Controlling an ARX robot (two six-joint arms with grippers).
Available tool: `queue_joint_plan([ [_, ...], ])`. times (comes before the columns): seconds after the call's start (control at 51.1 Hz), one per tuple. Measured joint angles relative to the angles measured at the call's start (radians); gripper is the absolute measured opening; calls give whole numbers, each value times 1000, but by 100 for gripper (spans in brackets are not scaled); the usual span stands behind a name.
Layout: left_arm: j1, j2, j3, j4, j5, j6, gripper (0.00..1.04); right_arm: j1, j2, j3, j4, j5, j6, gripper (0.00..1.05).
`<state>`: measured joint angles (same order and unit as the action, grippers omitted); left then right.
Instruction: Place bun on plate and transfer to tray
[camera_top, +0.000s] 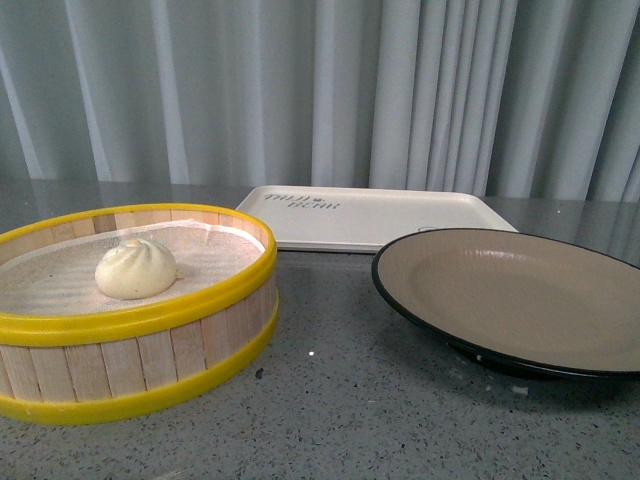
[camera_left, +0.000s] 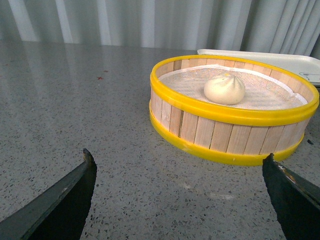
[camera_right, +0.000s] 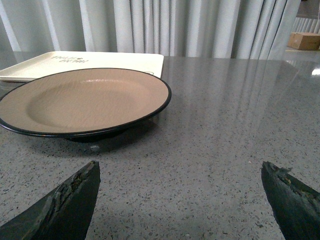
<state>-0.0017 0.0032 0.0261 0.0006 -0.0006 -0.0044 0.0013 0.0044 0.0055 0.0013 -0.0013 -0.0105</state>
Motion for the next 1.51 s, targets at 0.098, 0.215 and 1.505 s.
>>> queue_joint_plan([
  [0.098, 0, 0, 0, 0, 0, 0, 98, 0, 0, 0, 0, 0, 0, 96],
  [0.215, 0, 0, 0, 0, 0, 0, 98, 0, 0, 0, 0, 0, 0, 96],
  [1.505, 19, 1191, 751, 262, 196, 40, 98, 0, -1, 0, 0, 0, 0, 96],
])
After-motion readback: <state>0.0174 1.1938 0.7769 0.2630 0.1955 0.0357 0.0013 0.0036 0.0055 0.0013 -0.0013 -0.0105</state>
